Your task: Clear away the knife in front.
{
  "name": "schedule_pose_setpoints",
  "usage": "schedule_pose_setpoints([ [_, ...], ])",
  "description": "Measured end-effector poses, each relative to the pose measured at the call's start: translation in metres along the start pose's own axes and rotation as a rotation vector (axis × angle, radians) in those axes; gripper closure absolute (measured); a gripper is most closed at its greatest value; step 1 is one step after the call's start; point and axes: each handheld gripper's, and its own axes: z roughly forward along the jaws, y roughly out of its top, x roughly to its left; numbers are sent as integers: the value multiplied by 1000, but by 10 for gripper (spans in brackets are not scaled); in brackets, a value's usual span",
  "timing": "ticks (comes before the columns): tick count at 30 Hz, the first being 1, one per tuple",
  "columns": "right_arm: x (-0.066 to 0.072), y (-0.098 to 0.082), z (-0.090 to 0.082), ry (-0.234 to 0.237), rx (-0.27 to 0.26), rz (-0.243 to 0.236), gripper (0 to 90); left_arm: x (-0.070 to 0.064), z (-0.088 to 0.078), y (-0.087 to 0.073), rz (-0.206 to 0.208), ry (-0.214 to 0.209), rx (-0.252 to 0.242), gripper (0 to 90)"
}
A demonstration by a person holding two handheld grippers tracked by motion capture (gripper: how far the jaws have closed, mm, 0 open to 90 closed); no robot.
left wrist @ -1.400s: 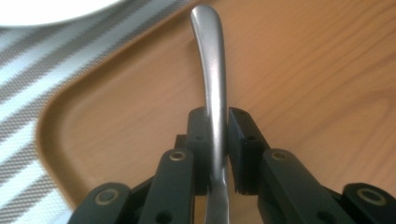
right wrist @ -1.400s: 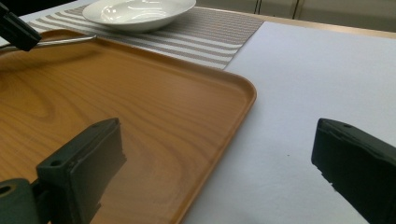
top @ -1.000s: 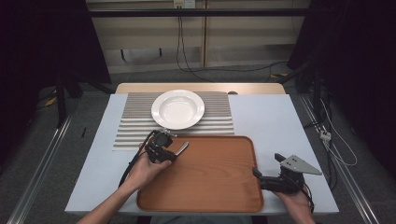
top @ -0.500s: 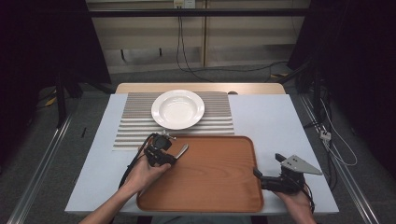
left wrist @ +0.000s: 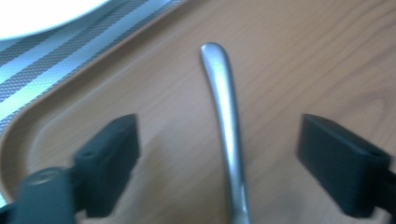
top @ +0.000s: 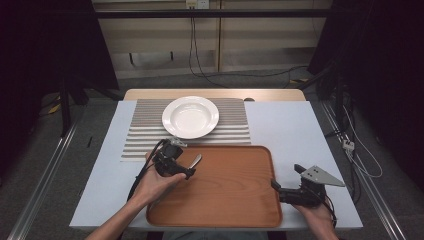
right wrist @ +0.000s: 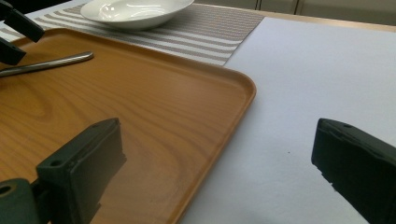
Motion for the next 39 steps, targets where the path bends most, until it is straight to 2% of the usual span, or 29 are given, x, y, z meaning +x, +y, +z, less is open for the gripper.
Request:
schedule_pose_setpoints([
  [2,0,0,0,-1,-1,-2,20,-3,-1,0,16,-26,-11,96],
  [4,0,0,-1,-6,-2,-7,20,-9,-2,0,56,-31,-32,242],
  [5,0,0,-1,-8,-3,-4,20,-12,-3,-1,76,-38,-71,331],
  [7,0,0,-1,-7,-3,-2,20,-18,-6,-1,101,-51,-122,421],
  [8,0,0,-1,-7,-3,-2,20,-20,-6,0,109,-38,-124,421],
  [9,0,0,0,-7,-1,-3,20,-22,-4,-1,122,-32,-139,566],
  [13,1,0,0,-10,2,-6,21,-25,7,-3,131,-61,-77,782],
  [14,1,0,0,-8,2,-7,21,-25,7,-3,131,-61,-77,803],
  [15,1,0,0,-8,2,-7,21,-27,9,-4,140,-28,-72,803],
  [16,2,0,-1,-14,1,-8,21,-26,11,-5,156,-61,-61,889],
  [18,1,0,-2,-17,-1,-6,21,-27,13,-5,171,-48,-39,900],
  [19,1,0,-2,-17,-1,-6,21,-27,14,-5,168,-53,-26,900],
  [21,1,0,-2,-19,-1,-5,21,-26,15,-5,159,-39,-24,900],
  [22,1,0,-2,-19,-1,-5,21,-25,15,-4,170,-32,-13,900],
  [23,2,0,-3,-19,0,-8,21,-25,15,-4,172,-22,-10,900],
  [24,2,0,-3,-19,0,-8,21,-23,15,-5,161,-33,-17,900],
  [27,2,0,-3,-17,-2,-9,21,-21,14,-5,171,-13,-11,900],
  [28,2,0,-3,-17,-2,-10,21,-22,15,-6,146,-9,-28,900],
  [29,2,0,-3,-17,-2,-10,21,-21,13,-6,174,2,-9,900],
  [33,2,0,-5,-21,-4,-9,21,-20,12,-7,167,20,-11,900],
  [34,2,0,-5,-21,-6,-8,22,-19,12,-7,176,24,-4,900],
  [35,2,0,-5,-21,-5,-8,22,-21,14,-9,132,16,-39,900],
  [36,2,0,-5,-20,-5,-8,22,-18,11,-8,172,19,-5,900],
  [39,2,0,-5,-21,-5,-9,22,-16,10,-9,174,19,1,900],
])
